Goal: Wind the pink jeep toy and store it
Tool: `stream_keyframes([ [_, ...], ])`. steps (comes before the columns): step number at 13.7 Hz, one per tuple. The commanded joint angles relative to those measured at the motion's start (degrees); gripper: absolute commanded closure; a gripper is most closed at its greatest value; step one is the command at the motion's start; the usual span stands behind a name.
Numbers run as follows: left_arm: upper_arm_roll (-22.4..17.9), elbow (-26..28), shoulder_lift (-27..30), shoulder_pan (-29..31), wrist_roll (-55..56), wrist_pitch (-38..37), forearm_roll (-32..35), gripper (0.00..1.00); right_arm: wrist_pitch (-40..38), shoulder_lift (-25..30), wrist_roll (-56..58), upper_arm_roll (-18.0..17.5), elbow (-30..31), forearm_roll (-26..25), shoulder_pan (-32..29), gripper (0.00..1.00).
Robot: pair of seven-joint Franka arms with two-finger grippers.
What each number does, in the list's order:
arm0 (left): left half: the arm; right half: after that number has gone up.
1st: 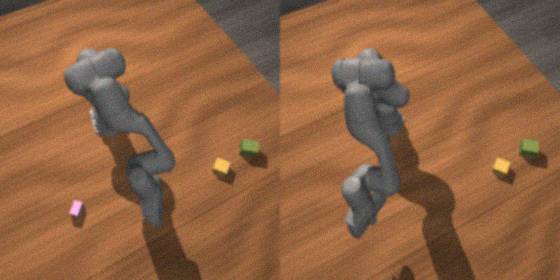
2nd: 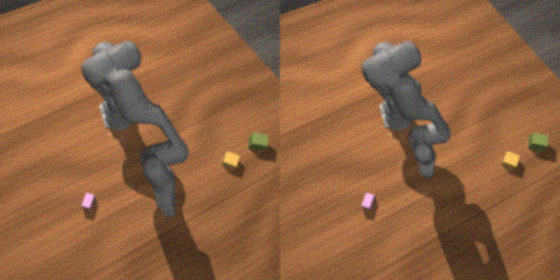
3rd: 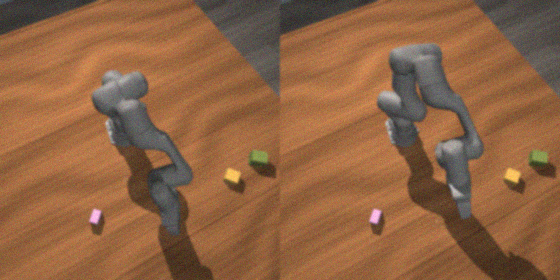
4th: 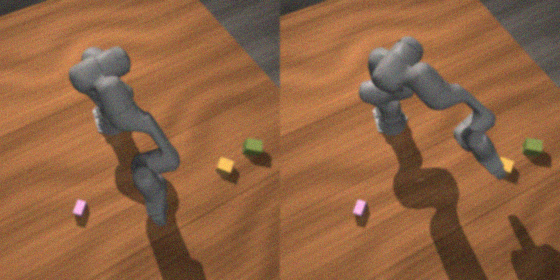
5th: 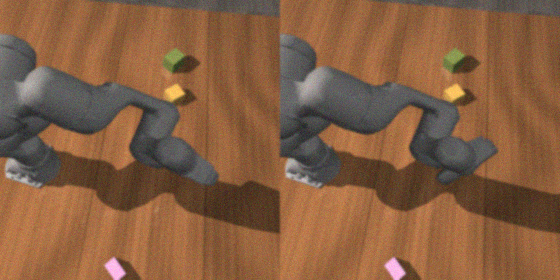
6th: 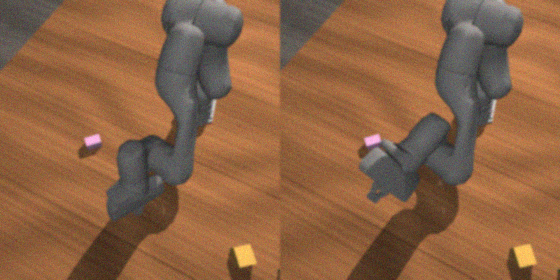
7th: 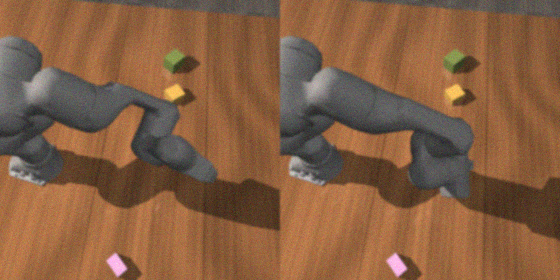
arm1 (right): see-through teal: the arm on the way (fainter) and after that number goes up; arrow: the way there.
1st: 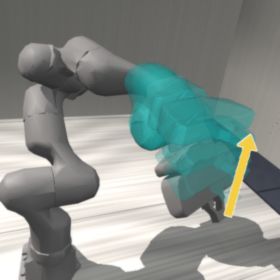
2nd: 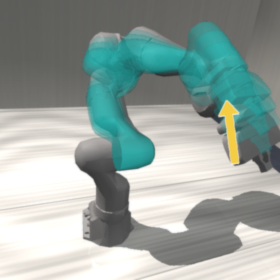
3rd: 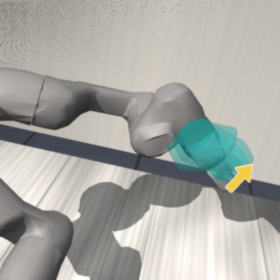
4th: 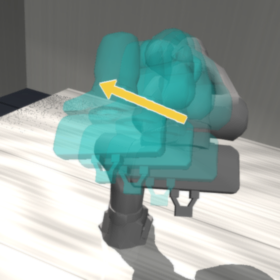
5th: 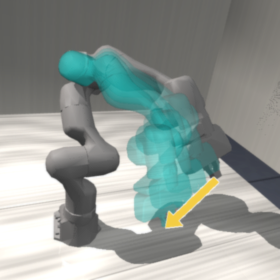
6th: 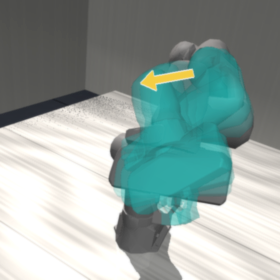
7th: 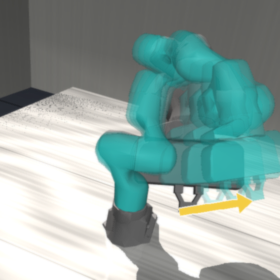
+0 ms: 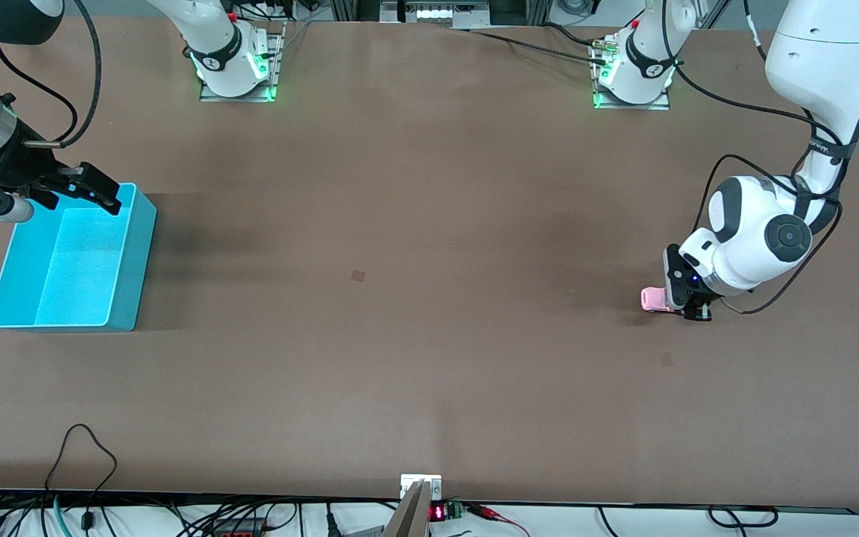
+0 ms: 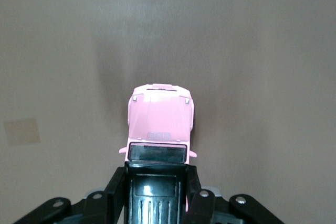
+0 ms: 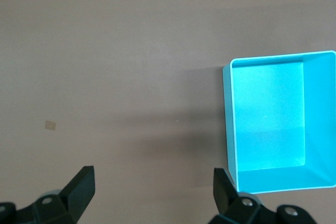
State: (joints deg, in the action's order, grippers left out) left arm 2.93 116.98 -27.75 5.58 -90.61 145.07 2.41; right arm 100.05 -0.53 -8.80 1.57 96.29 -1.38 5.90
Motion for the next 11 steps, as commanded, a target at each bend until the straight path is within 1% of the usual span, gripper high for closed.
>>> stream_keyframes([
  [1, 0.1, -1.3, -2.1, 3.7, -5.4, -1.5, 0.7, 0.90, -0.5, -0.6, 0.0, -0.3, -1.1, 0.0, -0.5, 0.00],
  [3, 0.2, -2.2, -3.3, 7.2, -9.4, -2.6, 0.7, 0.90, -0.5, -0.5, 0.0, -0.3, -1.1, 0.0, -0.5, 0.00],
  [8, 0.2, -4.0, -5.7, 15.6, -16.7, -2.7, 0.7, 0.90, -0.5, -0.5, 0.1, -0.3, -1.1, 0.0, -0.5, 0.00],
  [9, 0.2, -5.1, -6.7, 17.2, -18.5, -2.7, 0.7, 0.90, -0.5, -0.6, 0.1, -0.3, -1.1, 0.0, -0.5, 0.00],
  [11, 0.2, -6.2, -8.0, 19.5, -21.3, -2.7, 0.7, 0.90, -0.5, -0.5, 0.1, -0.3, -1.1, 0.0, -0.5, 0.00],
])
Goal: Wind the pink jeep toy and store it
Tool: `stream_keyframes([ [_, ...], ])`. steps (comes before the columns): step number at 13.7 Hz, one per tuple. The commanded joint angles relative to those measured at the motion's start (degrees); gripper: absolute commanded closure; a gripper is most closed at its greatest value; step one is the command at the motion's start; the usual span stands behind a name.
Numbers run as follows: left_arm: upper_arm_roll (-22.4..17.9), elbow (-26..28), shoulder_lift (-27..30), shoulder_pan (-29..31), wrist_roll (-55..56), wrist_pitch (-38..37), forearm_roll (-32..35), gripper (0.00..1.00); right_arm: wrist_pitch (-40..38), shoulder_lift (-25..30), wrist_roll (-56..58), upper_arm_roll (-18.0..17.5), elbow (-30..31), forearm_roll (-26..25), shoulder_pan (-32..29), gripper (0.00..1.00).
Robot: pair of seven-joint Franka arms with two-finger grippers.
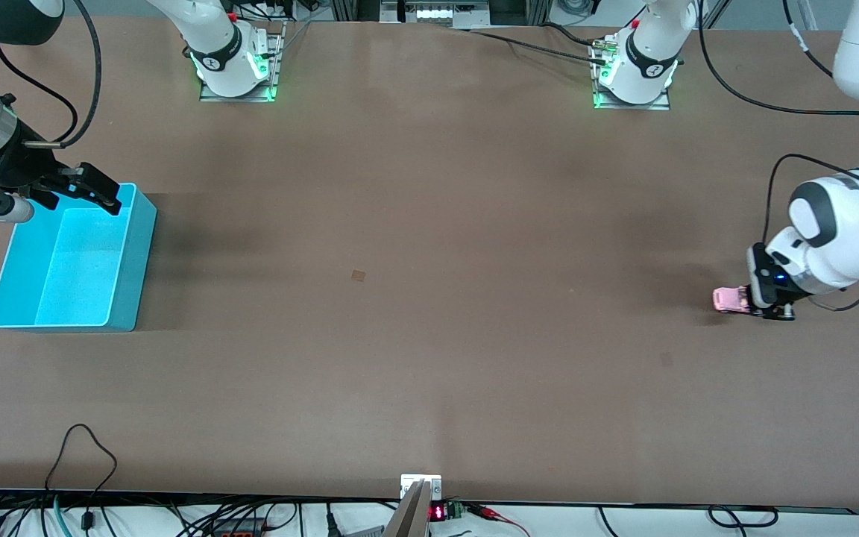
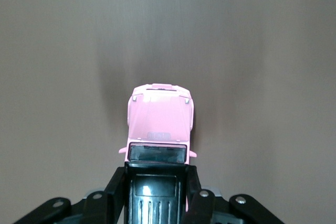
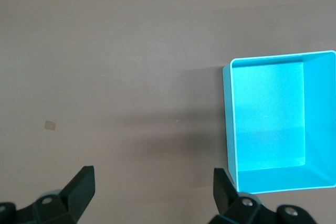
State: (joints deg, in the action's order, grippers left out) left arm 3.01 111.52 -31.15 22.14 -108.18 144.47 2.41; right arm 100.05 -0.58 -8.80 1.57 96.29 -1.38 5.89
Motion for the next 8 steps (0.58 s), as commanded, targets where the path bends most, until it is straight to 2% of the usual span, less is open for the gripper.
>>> stream_keyframes([
  [1, 0.2, -1.0, -4.9, 3.9, -5.2, -2.0, 0.7, 0.90, -0.5, -0.5, 0.0, -0.3, -1.1, 0.0, -0.5, 0.00],
  [8, 0.1, -4.6, -8.3, 9.8, -11.4, -1.9, 0.7, 0.90, -0.5, -0.6, 0.1, -0.3, -1.1, 0.0, -0.5, 0.00],
])
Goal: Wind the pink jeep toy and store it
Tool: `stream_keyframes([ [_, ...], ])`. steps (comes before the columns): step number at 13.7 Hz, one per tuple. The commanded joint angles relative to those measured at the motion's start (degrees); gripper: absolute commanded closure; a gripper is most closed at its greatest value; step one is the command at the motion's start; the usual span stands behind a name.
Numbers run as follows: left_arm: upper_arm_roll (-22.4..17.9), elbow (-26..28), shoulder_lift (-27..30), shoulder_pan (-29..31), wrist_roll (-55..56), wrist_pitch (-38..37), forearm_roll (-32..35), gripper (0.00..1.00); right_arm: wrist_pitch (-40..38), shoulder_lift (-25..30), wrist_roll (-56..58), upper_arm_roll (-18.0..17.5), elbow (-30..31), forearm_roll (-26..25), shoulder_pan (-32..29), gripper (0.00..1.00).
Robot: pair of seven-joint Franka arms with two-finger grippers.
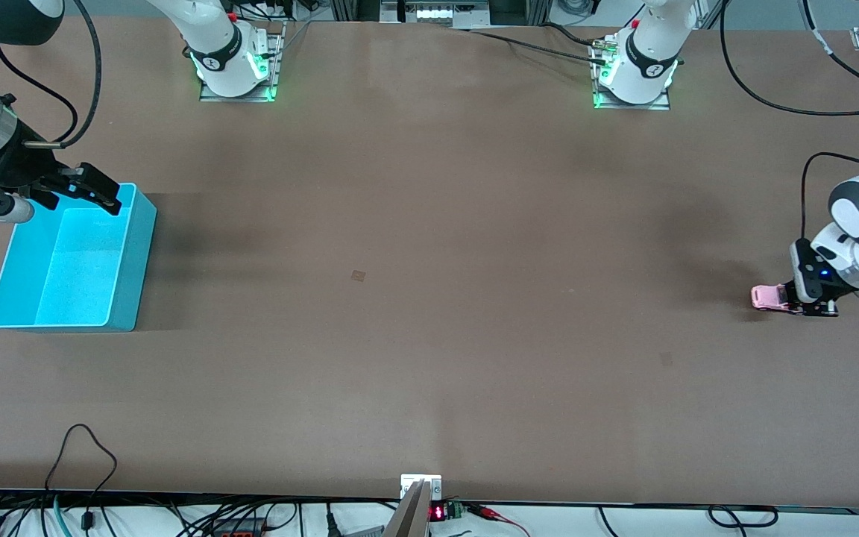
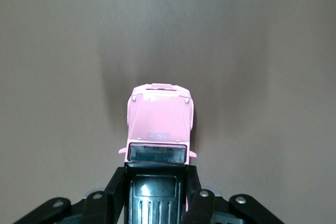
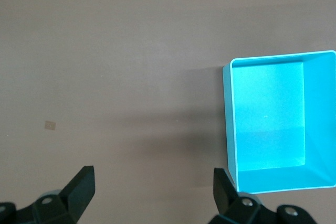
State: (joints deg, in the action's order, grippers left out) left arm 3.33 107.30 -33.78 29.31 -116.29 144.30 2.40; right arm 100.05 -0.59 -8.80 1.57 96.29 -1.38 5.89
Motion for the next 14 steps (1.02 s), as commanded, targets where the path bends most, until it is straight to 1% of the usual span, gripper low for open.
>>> stream_keyframes([
  [1, -0.2, -0.7, -5.9, 3.3, -3.9, -1.7, 0.7, 0.90, -0.5, -0.5, 0.1, -0.3, -1.1, 0.0, -0.5, 0.00],
  [5, -0.2, -0.9, -6.0, 4.7, -5.3, -1.6, 0.7, 0.90, -0.5, -0.5, 0.1, -0.3, -1.1, 0.0, -0.5, 0.00],
  [9, -0.2, -0.9, -6.0, 4.5, -6.5, -1.6, 0.7, 0.88, -0.5, -0.5, 0.1, -0.3, -1.1, 0.0, -0.5, 0.00],
  [10, -0.2, -0.9, -6.1, 4.5, -6.4, -1.6, 0.6, 0.76, -0.5, -0.5, 0.1, -0.3, -1.1, 0.0, -0.5, 0.00],
  [11, -0.1, -0.9, -6.0, 4.6, -6.1, -1.7, 0.1, 0.27, -0.6, -0.5, 0.1, -0.3, -1.1, 0.0, -0.5, 0.00],
  [12, 0.1, -1.0, -5.7, 4.6, -6.0, -1.8, -0.1, 0.00, -0.5, -0.5, 0.1, -0.3, -1.1, 0.0, -0.5, 0.00],
  [14, 0.5, -1.2, -4.6, 4.4, -5.8, -2.2, -0.1, 0.00, -0.6, -0.5, 0.1, -0.3, -1.1, 0.0, -0.5, 0.00],
])
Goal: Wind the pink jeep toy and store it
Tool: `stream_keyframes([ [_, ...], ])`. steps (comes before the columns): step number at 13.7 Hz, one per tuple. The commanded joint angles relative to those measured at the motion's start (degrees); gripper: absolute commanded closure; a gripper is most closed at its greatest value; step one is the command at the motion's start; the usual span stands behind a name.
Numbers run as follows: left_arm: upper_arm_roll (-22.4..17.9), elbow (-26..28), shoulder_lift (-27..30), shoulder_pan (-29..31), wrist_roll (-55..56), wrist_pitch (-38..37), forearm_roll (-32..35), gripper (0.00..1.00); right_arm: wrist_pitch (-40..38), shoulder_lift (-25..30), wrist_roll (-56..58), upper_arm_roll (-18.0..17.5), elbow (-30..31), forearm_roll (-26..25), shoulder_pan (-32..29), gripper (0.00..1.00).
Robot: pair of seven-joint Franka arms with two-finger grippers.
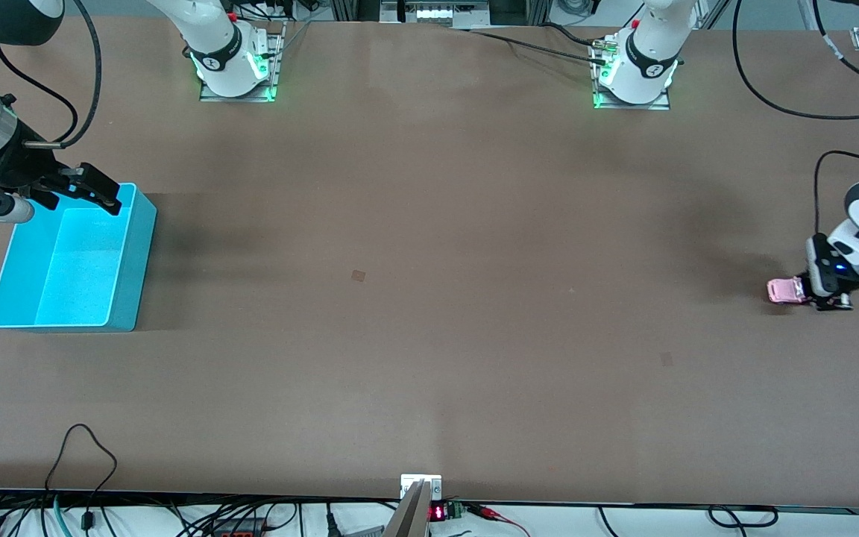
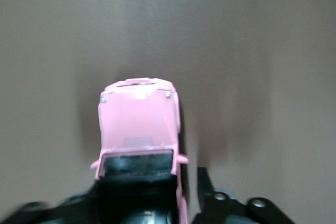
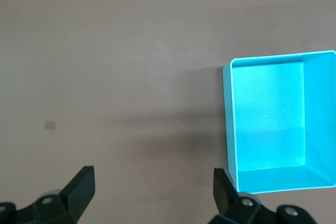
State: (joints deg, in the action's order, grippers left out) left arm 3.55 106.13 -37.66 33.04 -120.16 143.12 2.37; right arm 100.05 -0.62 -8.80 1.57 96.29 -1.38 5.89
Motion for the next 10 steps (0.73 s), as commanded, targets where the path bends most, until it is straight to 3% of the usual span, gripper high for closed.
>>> stream_keyframes([
  [1, 0.4, -0.1, 0.1, 0.5, -1.8, -2.1, -0.1, 0.00, -0.6, -0.4, 0.1, -0.3, -1.1, 0.0, -0.5, 0.00],
  [10, 0.6, -3.6, 8.4, -6.5, 5.2, -17.1, 0.7, 0.00, -0.5, -0.4, 0.1, -0.3, -1.1, 0.0, -0.5, 0.00],
])
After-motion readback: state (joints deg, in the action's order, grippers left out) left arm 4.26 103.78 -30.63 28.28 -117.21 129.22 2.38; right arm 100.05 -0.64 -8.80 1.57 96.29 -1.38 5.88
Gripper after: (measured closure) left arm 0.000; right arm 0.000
